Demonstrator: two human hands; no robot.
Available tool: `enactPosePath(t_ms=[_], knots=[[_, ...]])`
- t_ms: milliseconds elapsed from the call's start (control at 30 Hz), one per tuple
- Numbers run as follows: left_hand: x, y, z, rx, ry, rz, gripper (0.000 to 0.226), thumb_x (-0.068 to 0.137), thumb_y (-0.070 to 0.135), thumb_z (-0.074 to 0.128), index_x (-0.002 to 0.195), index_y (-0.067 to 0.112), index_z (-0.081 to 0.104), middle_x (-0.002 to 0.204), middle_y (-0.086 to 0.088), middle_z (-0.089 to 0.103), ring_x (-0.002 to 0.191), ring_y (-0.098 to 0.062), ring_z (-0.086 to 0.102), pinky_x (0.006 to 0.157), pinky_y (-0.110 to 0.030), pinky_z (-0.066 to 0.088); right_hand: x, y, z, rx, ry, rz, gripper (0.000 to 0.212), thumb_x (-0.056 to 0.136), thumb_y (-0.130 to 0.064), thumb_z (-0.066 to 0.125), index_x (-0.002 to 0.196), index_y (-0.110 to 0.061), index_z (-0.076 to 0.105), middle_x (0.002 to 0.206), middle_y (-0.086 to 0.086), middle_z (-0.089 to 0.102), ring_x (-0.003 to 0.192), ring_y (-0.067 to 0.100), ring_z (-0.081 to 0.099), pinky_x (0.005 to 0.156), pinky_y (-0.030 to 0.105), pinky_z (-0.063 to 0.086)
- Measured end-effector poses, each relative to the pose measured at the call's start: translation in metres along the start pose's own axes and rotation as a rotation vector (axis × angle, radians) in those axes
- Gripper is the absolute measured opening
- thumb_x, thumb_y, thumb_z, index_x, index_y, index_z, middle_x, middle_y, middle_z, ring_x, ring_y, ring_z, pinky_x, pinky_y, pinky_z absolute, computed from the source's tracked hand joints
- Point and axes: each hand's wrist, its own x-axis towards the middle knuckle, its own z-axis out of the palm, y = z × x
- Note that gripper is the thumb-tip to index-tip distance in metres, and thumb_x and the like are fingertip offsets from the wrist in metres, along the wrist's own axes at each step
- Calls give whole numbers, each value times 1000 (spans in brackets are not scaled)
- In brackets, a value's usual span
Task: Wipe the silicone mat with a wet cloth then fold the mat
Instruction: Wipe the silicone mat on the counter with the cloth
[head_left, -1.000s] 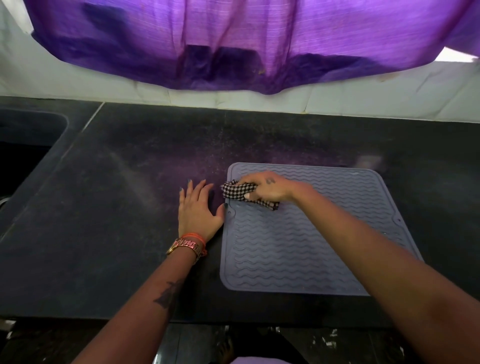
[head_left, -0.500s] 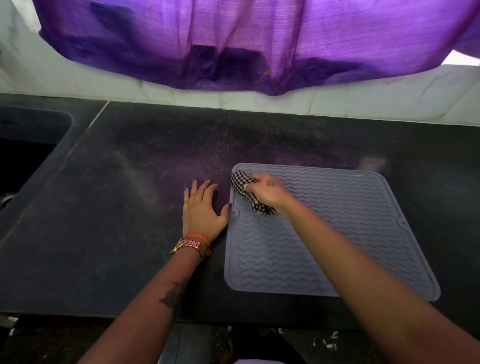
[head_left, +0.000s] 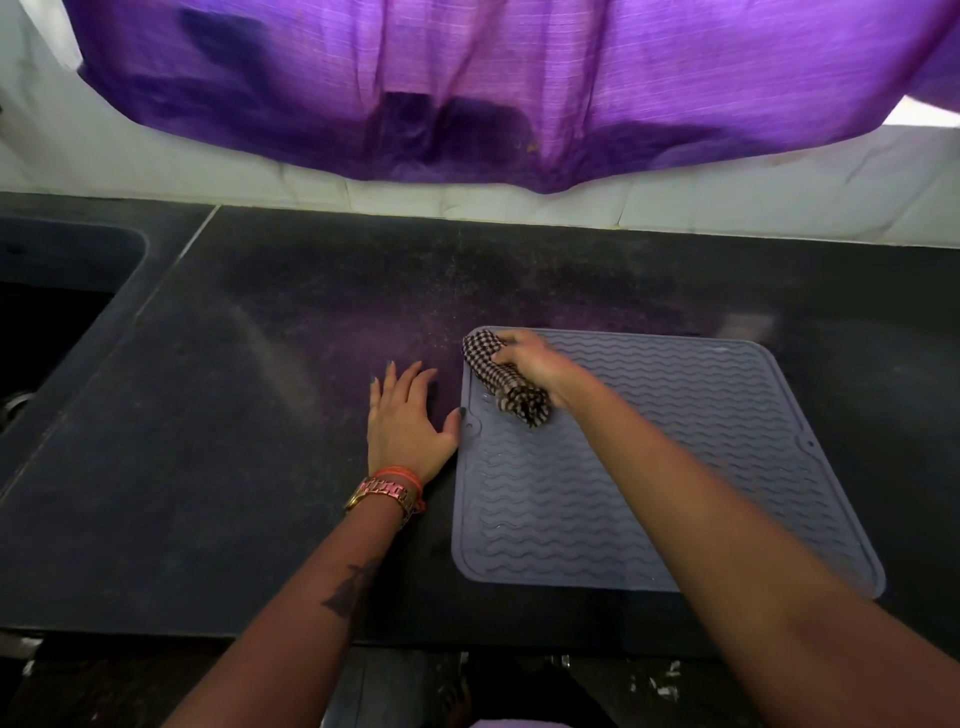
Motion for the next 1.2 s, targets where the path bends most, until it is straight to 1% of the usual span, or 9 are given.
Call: enactPosePath(t_ms=[100, 200, 367, 500, 600, 733, 1033, 1133, 1200], knots=[[0, 0, 0, 14, -1, 0, 57, 82, 42, 58, 132, 19, 46, 147, -3, 38, 143, -25, 15, 118, -39, 1, -4, 6, 9, -288, 67, -69, 43, 90, -35, 44, 131, -22, 48, 134, 6, 53, 117, 26, 50, 95, 35, 38], [0, 0, 0, 9, -8, -1, 58, 81, 42, 58, 133, 19, 45, 147, -3, 37, 144, -25, 14, 118, -39, 1, -10, 8, 8, -484, 14, -125, 44, 89, -39, 42, 129, -23, 51, 134, 5, 54, 119, 27, 50, 96, 36, 39], [0, 0, -1, 11, -19, -3, 58, 81, 40, 58, 134, 20, 44, 148, -2, 36, 144, -25, 13, 118, -39, 0, -35, 18, 5, -465, -92, -159, 42, 88, -37, 48, 129, -25, 53, 133, -1, 55, 119, 21, 51, 97, 34, 40], [0, 2, -3, -7, -24, 1, 59, 81, 38, 59, 135, 20, 43, 149, -1, 35, 144, -24, 12, 118, -38, -2, -30, 10, -18, -283, -237, -54, 31, 86, -27, 59, 117, -23, 63, 112, -7, 59, 105, 12, 52, 87, 24, 37], [0, 2, -4, -19, -26, -5, 59, 80, 35, 60, 135, 20, 43, 149, -1, 35, 144, -24, 11, 118, -38, -3, -11, -4, -29, -122, -74, -71, 34, 87, -26, 58, 120, -20, 61, 128, 0, 58, 115, 17, 52, 93, 28, 42], [0, 3, -5, -17, -31, -7, 59, 80, 33, 60, 135, 19, 43, 149, -2, 34, 144, -24, 12, 117, -37, -4, 3, -1, -8, -425, 21, -128, 45, 92, -35, 47, 136, -26, 45, 144, 4, 45, 128, 25, 44, 104, 33, 36], [-1, 4, -6, -12, -45, -11, 60, 80, 30, 59, 136, 20, 41, 150, -1, 32, 144, -23, 10, 118, -38, -4, -34, 26, 6, -576, -16, -265, 45, 86, -40, 52, 131, -33, 50, 138, -3, 52, 124, 20, 49, 103, 37, 39], [-1, 4, -7, -17, -47, -10, 59, 81, 28, 59, 136, 19, 41, 150, -1, 33, 144, -23, 10, 118, -39, -3, -36, 22, -9, -436, -138, -226, 41, 85, -36, 59, 125, -31, 57, 132, -5, 57, 120, 14, 51, 97, 27, 39], [-1, 4, -7, -27, -40, -15, 58, 82, 26, 58, 136, 19, 41, 150, -1, 33, 144, -23, 11, 119, -39, -3, -36, 20, -17, -318, -42, -229, 40, 86, -35, 59, 125, -30, 58, 131, -4, 58, 118, 13, 52, 92, 23, 37]])
